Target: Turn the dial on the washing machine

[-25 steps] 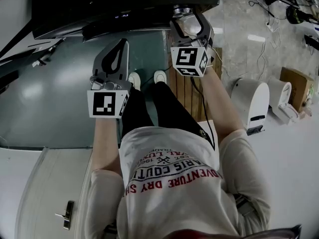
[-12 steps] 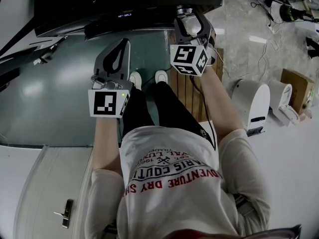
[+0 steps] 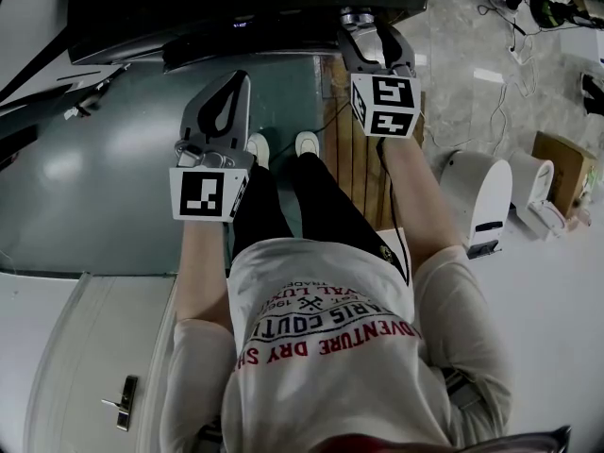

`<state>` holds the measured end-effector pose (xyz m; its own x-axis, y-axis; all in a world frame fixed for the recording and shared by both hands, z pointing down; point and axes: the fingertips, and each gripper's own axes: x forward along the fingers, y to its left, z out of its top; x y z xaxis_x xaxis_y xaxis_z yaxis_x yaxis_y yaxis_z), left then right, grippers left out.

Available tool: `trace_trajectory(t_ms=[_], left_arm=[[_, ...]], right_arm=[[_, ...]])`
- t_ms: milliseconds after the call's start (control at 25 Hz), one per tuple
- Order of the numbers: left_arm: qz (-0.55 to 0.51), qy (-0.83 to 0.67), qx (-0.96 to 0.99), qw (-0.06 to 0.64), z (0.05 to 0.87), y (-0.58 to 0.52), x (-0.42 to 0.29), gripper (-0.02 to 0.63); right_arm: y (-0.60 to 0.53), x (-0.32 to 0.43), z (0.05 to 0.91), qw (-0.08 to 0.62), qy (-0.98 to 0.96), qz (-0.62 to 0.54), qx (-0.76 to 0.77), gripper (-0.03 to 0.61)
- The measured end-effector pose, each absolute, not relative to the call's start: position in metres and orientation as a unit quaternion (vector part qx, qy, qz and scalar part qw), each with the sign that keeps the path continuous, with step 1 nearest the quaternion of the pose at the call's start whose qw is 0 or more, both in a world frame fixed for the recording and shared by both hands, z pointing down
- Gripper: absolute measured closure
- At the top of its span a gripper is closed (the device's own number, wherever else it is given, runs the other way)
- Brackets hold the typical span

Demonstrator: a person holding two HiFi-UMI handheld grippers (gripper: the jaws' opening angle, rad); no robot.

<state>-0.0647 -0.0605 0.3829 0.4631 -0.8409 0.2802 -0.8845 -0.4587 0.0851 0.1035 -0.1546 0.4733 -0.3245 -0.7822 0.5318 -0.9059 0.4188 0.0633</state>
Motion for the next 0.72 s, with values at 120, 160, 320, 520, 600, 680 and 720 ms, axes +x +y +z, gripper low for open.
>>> trace_trajectory(t_ms=[120,160,320,520,600,680,720], left_arm=[[0.102,-0.507,0.85,0.104,0.383,-0.06,-0.065,0.598],[0.102,-0.507,0.849,0.106,0.383,-0.059,-0.065,0.598],[0.109,-0.508,0.848,0.106,0.378,-0.058,-0.066,0.598],[0.112,-0.512,0.847,0.088,0.344,-0.055,-0.067,0.598],[0.114,-0.514,0.847,0.079,0.329,-0.055,-0.069,0.598],[0.116,-0.512,0.848,0.067,0.314,-0.055,-0.07,0.598],[0.115,-0.511,0.85,0.061,0.305,-0.055,-0.071,0.598]], right_arm=[[-0.155,0.104,0.472,0.239,-0.808,0.125,0.524,0.308],[-0.155,0.104,0.472,0.238,-0.807,0.119,0.528,0.307],[-0.147,0.103,0.461,0.242,-0.795,0.076,0.551,0.308],[-0.124,0.1,0.416,0.206,-0.813,0.099,0.535,0.318],[-0.116,0.098,0.396,0.195,-0.821,0.105,0.526,0.371],[-0.111,0.098,0.375,0.18,-0.824,0.107,0.526,0.441],[-0.108,0.098,0.364,0.171,-0.825,0.107,0.528,0.467]])
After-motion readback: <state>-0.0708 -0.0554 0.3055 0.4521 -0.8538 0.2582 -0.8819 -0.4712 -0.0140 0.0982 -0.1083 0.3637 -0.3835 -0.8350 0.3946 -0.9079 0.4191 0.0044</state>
